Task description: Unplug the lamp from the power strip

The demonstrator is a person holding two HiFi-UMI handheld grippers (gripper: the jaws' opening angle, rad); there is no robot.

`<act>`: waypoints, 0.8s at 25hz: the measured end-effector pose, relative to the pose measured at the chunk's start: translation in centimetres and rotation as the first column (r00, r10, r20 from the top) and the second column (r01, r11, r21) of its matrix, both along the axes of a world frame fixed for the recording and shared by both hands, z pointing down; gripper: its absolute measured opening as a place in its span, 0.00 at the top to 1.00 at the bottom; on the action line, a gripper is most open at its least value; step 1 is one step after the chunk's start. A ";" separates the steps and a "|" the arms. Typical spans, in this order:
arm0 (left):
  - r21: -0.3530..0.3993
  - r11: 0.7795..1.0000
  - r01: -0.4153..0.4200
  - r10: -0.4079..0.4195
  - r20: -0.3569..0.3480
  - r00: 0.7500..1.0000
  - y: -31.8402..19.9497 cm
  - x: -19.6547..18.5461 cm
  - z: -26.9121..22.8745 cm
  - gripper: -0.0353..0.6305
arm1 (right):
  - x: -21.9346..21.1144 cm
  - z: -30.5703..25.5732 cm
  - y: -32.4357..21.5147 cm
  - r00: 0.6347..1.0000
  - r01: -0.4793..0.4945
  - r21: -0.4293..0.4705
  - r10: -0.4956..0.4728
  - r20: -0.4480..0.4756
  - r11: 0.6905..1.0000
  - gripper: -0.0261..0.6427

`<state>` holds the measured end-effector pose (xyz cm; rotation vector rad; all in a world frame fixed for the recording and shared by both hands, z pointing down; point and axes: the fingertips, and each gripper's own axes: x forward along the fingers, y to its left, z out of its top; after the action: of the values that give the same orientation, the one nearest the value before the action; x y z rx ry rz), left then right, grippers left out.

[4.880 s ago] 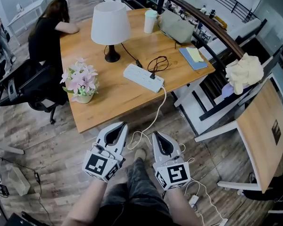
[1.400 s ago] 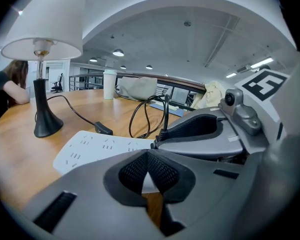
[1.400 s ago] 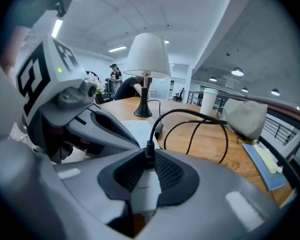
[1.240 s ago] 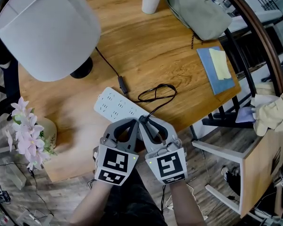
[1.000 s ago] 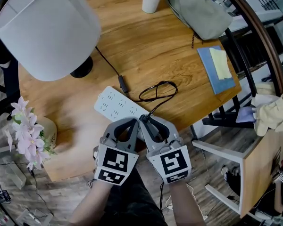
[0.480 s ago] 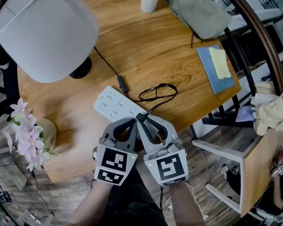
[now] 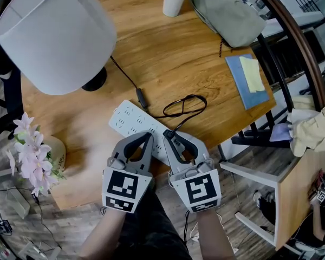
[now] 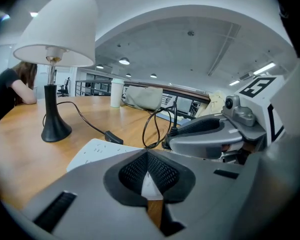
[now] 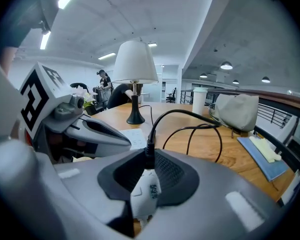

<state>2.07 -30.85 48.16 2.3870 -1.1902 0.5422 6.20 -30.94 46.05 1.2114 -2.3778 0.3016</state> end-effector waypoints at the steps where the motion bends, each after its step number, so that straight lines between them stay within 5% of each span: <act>1: 0.004 1.000 0.003 -0.003 -0.001 1.000 -0.1 -0.2 -0.1 0.95 | 0.3 0.1 -0.1 1.000 -0.010 -0.006 0.010 -0.006 1.000 0.86; 20: 0.052 0.997 0.049 -0.048 -0.031 0.998 -0.9 -1.5 -1.4 0.95 | 5.6 1.8 -0.9 0.975 -0.202 -0.062 0.195 -0.108 0.977 0.85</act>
<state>0.55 -31.75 46.80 2.3946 -1.2607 0.4639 11.78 -31.85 47.82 1.3992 -2.1445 0.3767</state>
